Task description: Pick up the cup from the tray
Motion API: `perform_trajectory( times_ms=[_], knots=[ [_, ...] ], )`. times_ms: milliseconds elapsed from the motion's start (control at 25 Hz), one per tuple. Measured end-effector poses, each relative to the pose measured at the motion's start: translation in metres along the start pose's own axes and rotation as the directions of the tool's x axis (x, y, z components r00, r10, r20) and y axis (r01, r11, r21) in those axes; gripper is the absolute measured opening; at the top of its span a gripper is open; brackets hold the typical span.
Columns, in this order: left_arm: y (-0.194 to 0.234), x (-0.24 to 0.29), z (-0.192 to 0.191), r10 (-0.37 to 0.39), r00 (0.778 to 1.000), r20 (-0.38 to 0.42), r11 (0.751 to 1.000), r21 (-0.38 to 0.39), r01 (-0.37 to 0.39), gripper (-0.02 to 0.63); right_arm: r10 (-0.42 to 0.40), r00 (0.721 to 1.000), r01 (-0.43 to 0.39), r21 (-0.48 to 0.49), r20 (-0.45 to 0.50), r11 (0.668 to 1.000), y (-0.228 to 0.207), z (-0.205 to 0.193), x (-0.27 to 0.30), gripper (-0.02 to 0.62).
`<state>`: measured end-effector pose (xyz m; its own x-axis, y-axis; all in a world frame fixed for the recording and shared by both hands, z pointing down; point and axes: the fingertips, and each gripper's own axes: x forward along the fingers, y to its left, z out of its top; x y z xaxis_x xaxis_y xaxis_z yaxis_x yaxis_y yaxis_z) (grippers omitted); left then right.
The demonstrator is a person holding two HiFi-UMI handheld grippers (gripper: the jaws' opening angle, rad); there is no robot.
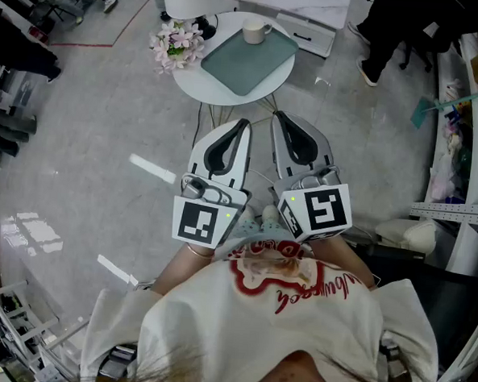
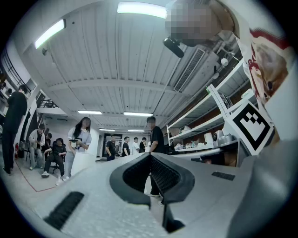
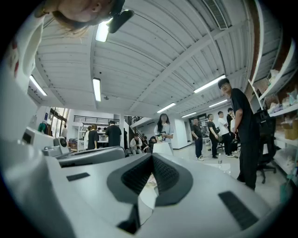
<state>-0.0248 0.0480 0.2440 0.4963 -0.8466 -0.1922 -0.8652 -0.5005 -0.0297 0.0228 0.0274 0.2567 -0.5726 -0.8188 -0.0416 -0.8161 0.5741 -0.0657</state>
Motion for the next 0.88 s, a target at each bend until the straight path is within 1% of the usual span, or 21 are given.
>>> perform_trajectory(
  times_ms=[400, 600, 880],
  knots=[
    [0.003, 0.000, -0.002, 0.011, 1.000, 0.006, 1.000, -0.002, -0.011, 0.014, -0.005, 1.000, 0.005, 0.002, 0.009, 1.000, -0.004, 0.003, 0.000, 0.024],
    [0.007, -0.001, 0.000, 0.018, 1.000, 0.006, 1.000, 0.000, -0.018, 0.014, -0.001, 1.000, 0.001, -0.013, 0.016, 1.000, -0.001, 0.007, 0.003, 0.025],
    [0.009, 0.004, 0.000, 0.022, 1.000, 0.008, 1.000, -0.003, -0.022, 0.014, -0.026, 0.999, 0.026, -0.012, 0.034, 1.000, -0.010, 0.011, 0.005, 0.025]
  ],
)
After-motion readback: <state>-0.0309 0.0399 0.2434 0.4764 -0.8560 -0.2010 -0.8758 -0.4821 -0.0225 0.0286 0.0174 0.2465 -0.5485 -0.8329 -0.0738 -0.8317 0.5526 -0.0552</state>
